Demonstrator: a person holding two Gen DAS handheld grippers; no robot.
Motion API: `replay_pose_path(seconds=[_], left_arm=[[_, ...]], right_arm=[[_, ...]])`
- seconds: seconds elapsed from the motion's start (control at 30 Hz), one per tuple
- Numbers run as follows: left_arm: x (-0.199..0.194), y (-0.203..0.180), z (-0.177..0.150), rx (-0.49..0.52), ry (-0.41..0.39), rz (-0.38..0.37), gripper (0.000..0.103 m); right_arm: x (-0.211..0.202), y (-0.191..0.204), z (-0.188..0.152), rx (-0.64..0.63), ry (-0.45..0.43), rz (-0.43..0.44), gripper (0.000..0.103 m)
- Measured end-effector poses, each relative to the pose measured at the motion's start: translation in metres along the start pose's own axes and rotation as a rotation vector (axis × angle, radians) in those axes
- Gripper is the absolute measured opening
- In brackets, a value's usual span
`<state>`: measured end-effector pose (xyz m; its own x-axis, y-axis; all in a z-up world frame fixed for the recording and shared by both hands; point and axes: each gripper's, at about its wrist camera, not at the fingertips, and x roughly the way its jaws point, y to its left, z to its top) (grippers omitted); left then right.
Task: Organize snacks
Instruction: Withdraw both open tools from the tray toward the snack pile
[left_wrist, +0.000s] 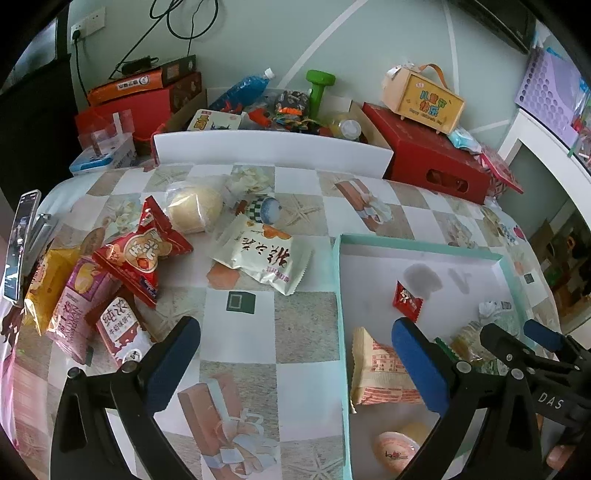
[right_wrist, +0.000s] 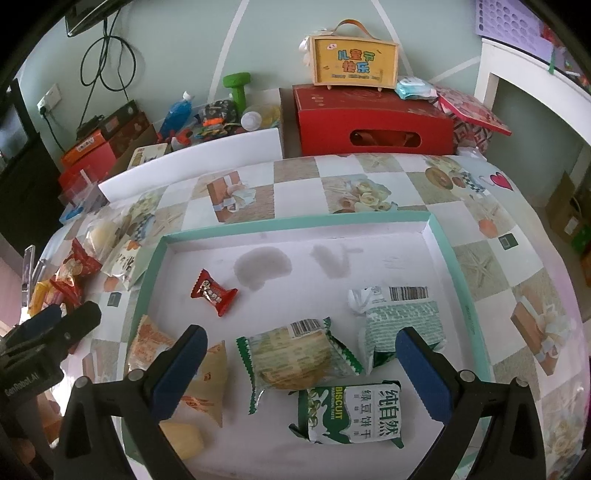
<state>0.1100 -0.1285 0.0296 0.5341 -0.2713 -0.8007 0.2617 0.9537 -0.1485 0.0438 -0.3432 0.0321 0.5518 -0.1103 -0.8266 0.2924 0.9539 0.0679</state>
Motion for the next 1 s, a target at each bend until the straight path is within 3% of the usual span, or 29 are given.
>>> replay_pose_path(seconds=[0.43, 0.77, 1.0], left_arm=[[0.0, 0.011, -0.006, 0.029, 0.032, 0.003, 0.103], [-0.013, 0.049, 0.009, 0.002, -0.008, -0.03, 0.103], [-0.017, 0.07, 0.017, 0.075, -0.006, 0.05, 0.103]], right_arm=[[-0.001, 0.014, 0.002, -0.005, -0.01, 0.03, 0.103], [-0.006, 0.046, 0.001, -0.036, -0.068, 0.113, 0.103], [0.001, 0.076, -0.003, -0.081, -0.05, 0.147, 0.103]])
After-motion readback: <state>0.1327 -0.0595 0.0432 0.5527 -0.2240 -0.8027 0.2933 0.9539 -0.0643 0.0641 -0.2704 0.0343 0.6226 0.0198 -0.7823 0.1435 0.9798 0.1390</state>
